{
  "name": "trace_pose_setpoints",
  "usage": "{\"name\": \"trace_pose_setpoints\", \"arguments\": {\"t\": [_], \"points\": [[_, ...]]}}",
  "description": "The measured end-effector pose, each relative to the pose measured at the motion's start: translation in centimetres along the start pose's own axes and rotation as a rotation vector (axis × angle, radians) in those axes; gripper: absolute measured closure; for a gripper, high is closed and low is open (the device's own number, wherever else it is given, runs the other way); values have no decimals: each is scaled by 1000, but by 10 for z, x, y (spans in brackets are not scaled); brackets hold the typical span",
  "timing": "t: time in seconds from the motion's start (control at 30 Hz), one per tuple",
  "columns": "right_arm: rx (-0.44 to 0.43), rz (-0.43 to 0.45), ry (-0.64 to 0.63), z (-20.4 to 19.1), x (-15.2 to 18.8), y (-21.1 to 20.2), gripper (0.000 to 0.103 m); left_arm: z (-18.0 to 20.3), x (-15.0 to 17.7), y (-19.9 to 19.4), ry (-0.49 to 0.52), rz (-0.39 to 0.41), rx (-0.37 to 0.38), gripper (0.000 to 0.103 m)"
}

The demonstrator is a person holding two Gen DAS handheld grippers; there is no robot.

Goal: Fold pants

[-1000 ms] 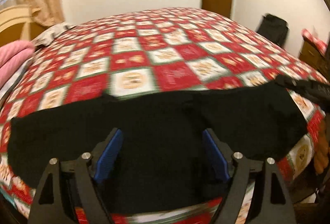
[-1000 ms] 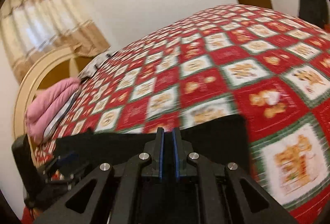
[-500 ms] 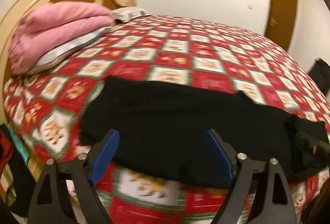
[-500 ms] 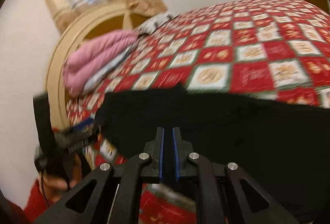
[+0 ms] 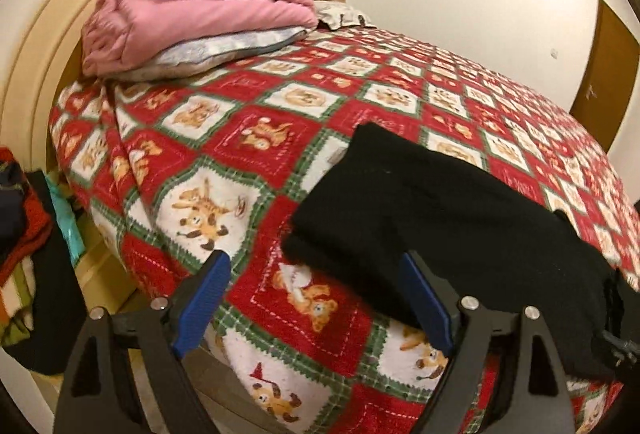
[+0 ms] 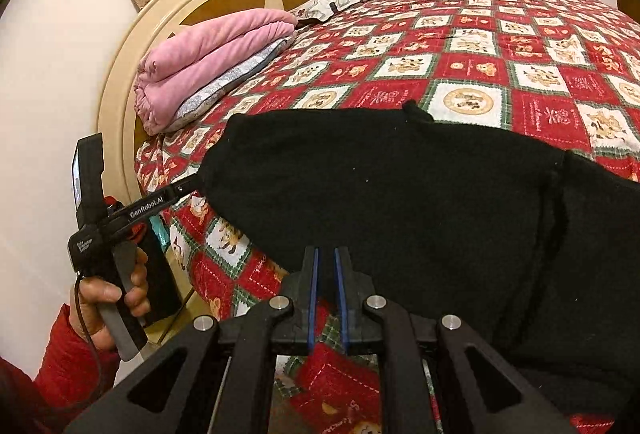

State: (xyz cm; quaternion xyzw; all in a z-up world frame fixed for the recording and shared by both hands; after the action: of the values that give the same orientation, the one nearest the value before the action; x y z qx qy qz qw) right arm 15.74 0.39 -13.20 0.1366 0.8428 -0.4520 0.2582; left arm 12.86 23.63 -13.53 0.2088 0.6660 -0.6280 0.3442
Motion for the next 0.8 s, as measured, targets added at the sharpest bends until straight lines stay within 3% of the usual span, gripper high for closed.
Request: {"name": "trace_pose_setpoints", "arguments": {"t": [0.4, 0.67, 0.8], "points": [[2, 37, -31, -7, -3, -10, 94, -24, 10, -1, -79, -9, -13, 14], [6, 25, -22, -5, -2, -8, 94, -14, 1, 4, -220, -2, 145, 14], [8, 23, -29, -6, -1, -7, 94, 4, -4, 3, -190, 0, 142, 15]]}}
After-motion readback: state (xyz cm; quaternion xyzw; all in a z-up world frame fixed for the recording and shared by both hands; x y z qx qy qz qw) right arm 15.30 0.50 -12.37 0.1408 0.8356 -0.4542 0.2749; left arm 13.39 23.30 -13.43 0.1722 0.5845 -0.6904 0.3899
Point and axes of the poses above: each gripper's, at about its wrist camera, not at the fingertips, and y roughly the way its jaws point, z to its right, x to its underside, the point moved 9 cm from there along y, roughly the way its jaws point, and after that the axes turned 8 degrees about y, right-handed, at the moved point
